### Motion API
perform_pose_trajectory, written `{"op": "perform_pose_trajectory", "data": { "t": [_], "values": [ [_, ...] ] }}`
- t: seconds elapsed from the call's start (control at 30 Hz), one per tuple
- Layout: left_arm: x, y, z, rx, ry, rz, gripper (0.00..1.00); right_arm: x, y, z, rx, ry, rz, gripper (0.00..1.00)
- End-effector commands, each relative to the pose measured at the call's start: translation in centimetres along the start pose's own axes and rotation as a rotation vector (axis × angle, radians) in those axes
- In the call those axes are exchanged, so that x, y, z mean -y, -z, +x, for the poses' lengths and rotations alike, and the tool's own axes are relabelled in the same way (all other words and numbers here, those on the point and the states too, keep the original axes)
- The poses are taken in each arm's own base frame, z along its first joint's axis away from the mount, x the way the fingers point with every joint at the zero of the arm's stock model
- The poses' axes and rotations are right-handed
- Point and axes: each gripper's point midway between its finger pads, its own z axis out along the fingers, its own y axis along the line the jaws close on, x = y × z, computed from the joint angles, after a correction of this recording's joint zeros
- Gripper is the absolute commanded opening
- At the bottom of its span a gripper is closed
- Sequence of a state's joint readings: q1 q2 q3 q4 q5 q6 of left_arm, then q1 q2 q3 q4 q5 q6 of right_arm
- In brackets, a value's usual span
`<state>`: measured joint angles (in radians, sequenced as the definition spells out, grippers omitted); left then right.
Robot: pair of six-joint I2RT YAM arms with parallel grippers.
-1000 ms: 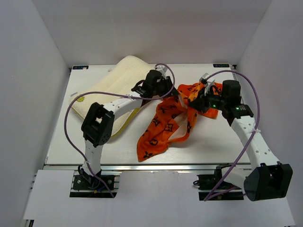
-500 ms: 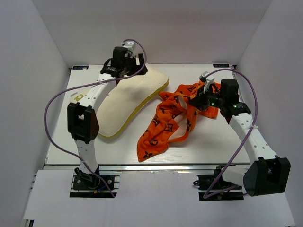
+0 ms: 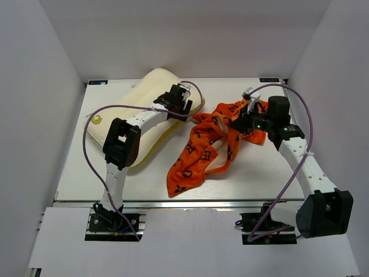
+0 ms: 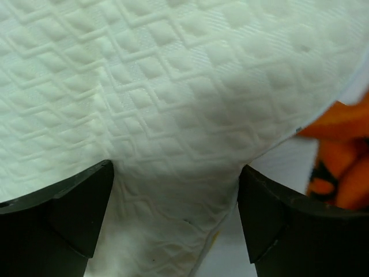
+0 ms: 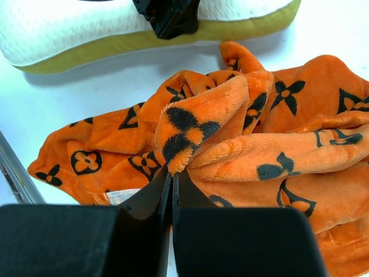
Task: Put the pillow into the pillowcase
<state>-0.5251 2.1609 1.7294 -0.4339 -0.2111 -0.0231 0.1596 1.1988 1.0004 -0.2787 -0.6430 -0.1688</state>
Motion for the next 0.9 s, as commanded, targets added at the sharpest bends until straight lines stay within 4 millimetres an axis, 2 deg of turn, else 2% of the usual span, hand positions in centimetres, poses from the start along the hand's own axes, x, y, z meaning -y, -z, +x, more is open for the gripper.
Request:
{"op": "perform_pose_trajectory", "data": {
  "t": [0.0,0.1,0.13,0.2,0.3,0.33,0.4,0.43,0.47,0.5,0.53,0.57,0.63,0.67,0.73,0.77,0.8,0.87],
  "values": [
    [-5.3,-1.2,4.5,-0.129,-0.005,-0.285,0.91,0.1,-0.2,-1.6,0.037,0.051,-0.01,0.0],
    [-6.1,-1.6,6.5,-0.168,0.008,-0.352,0.49,0.2,-0.2,-1.6,0.033,0.057,-0.007,0.0],
    [-6.4,-1.4,7.4,-0.185,0.005,-0.366,0.25,0.3,-0.3,-1.7,0.034,0.06,-0.005,0.0],
    [-6.6,-0.9,7.5,-0.174,0.023,-0.373,0.0,0.4,-0.3,-1.8,0.037,0.055,0.001,0.0],
    [-7.1,2.4,5.2,-0.085,0.096,-0.339,0.0,0.8,-0.5,-1.8,0.038,0.05,0.011,0.0],
    [-7.2,5.7,2.8,-0.003,0.139,-0.289,0.0,0.9,-0.6,-2.1,0.045,0.054,0.014,0.0],
    [-7.2,9.6,-0.5,0.13,0.182,-0.203,0.0,1.3,-0.9,-2.4,0.046,0.039,0.029,0.0],
    [-5.7,11.0,-0.2,0.155,0.172,-0.095,0.0,1.5,-1.0,-2.6,0.049,0.033,0.034,0.0],
    [-5.7,15.8,-3.5,0.304,0.156,-0.03,0.0,1.9,-1.3,-2.7,0.051,0.02,0.041,0.0],
    [-5.0,17.6,-3.6,0.337,0.138,0.028,0.0,2.1,-1.4,-3.3,0.059,-0.001,0.048,0.0],
    [-3.8,19.3,-3.6,0.363,0.124,0.11,0.0,2.2,-1.6,-3.4,0.06,-0.011,0.046,0.0],
    [-3.6,21.8,-2.3,0.386,0.107,0.144,0.0,2.5,-2.0,-3.5,0.06,-0.027,0.046,0.0],
    [-3.2,23.6,-0.3,0.392,0.106,0.182,0.0,2.6,-2.3,-4.2,0.07,-0.051,0.038,0.0],
    [-1.8,25.2,1.9,0.399,0.099,0.266,0.0,2.7,-2.6,-4.2,0.067,-0.062,0.03,0.0],
    [-0.5,26.3,4.1,0.413,0.107,0.332,0.0,2.8,-2.9,-4.5,0.069,-0.07,0.02,0.0],
    [1.1,26.0,6.4,0.389,0.107,0.389,0.0,2.7,-3.0,-4.6,0.068,-0.072,0.013,0.0],
    [1.5,27.2,6.7,0.423,0.113,0.408,0.0,2.6,-3.1,-4.7,0.068,-0.073,0.005,0.0],
    [3.4,27.5,7.8,0.418,0.11,0.445,0.0,2.4,-3.1,-5.1,0.071,-0.068,-0.005,0.0]
  ]
}}
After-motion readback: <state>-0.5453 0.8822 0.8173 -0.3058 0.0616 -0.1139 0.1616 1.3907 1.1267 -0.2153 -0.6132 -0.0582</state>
